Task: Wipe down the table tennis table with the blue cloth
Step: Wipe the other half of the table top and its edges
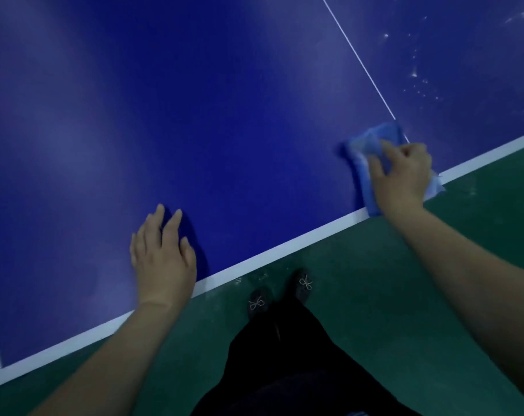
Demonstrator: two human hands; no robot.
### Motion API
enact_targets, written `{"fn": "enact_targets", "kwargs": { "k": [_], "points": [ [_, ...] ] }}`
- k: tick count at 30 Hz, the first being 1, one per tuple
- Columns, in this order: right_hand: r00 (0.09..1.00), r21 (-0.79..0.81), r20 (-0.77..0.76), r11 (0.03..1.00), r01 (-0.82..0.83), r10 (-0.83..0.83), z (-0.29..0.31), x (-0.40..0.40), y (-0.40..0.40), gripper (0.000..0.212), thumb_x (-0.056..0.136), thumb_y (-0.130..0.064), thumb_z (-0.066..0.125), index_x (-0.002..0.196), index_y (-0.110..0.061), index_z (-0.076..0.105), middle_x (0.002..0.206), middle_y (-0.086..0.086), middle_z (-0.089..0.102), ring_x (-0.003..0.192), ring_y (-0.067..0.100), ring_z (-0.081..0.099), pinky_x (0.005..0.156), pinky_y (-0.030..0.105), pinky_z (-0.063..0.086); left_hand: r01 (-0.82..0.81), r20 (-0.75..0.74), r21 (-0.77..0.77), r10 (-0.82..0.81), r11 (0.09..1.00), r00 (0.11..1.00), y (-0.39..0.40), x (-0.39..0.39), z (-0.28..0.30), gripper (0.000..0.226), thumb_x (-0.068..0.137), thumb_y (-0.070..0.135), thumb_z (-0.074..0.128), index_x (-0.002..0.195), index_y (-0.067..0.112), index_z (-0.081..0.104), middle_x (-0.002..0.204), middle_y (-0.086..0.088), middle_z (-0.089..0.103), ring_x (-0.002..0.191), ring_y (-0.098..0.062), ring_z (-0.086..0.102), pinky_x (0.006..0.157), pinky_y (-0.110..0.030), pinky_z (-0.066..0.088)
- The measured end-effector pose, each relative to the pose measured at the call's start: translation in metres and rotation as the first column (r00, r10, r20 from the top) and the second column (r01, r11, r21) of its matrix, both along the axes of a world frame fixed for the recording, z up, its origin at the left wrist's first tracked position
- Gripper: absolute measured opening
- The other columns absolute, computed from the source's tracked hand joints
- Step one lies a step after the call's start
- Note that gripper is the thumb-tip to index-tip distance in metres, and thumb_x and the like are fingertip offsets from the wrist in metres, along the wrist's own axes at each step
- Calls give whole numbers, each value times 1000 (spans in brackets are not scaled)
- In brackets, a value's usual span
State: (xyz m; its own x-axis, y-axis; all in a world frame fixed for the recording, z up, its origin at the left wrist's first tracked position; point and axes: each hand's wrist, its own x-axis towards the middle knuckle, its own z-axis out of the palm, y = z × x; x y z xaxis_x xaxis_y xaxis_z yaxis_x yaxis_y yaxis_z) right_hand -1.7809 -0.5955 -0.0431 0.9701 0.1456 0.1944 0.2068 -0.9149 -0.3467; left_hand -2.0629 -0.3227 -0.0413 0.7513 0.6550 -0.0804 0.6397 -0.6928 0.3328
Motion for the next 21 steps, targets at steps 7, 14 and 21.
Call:
{"fn": "enact_targets", "kwargs": {
  "k": [7,14,21],
  "points": [
    [938,32,-40,939,-343,344,3,-102,92,31,82,-36,61,111,-28,70,96,11,57,86,32,53,71,38,38,-28,4,42,27,999,1000,-5,-2,-4,49,94,14,47,142,16,43,155,-9,30,141,-30,24,120,-50,14],
    [934,10,-16,934,-356,356,6,-42,27,29,84,-26,68,112,-19,72,95,20,58,84,36,55,70,42,42,-9,-36,62,11,998,999,-6,1,-2,50,94,16,44,144,15,41,155,-11,29,142,-32,22,119,-52,13],
    [965,-47,-84,968,245,-248,5,-14,-4,34,88,-42,53,113,-22,65,115,14,51,100,36,51,87,41,41,-65,-22,45,66,997,998,-20,11,3,51,91,7,46,142,9,42,155,-15,28,143,-34,21,119,-54,9]
  ]
}}
